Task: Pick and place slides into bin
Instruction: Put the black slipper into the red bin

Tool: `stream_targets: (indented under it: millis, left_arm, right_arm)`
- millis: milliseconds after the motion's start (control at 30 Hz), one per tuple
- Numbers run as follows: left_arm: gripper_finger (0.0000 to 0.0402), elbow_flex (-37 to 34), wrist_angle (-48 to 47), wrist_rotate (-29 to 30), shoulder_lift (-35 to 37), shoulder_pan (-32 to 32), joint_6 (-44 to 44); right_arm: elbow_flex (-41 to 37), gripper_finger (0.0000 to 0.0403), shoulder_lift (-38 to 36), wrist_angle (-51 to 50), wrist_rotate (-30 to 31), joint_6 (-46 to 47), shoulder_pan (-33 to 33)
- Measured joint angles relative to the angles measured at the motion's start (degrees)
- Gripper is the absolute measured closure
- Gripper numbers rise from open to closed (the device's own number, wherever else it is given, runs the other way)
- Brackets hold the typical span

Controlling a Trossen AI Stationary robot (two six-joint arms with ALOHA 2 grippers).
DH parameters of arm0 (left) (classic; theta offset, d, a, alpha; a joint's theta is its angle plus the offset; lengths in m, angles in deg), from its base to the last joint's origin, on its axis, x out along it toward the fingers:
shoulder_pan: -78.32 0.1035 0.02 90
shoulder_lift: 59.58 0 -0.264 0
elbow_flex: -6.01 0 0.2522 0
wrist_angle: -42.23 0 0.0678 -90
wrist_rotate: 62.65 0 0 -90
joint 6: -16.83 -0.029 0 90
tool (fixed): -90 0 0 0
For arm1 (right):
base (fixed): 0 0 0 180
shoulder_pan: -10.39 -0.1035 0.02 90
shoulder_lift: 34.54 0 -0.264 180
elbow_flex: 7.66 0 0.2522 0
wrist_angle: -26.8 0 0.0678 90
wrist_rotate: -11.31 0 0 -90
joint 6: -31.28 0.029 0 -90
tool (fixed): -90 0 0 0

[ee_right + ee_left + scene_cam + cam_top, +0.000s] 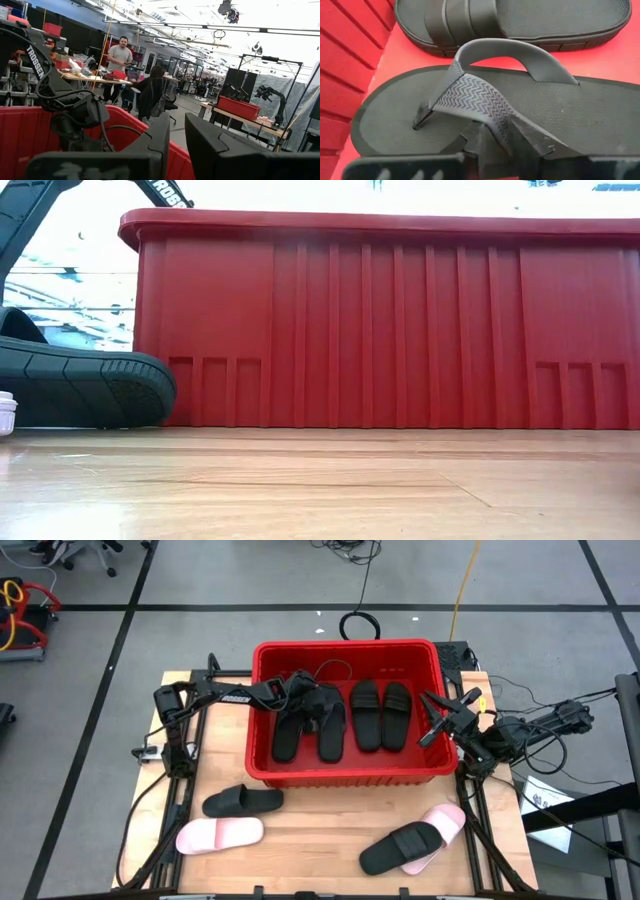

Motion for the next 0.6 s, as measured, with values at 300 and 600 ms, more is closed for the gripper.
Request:
stream_targets:
  millis: [300, 600]
  left_arm:
    - [0.0282, 0.0, -1.2, 0.9, 1.2, 0.0, 6.0]
    - [0.0282, 0.1, -6.5, 3.8, 1.7, -0.2, 8.1]
  right_arm:
    - [0.0, 0.0353, 0.0, 0.0, 0.0, 0.0, 0.0]
    - [0.0, 0.0353, 0.0, 0.0, 0.0, 0.0, 0.0]
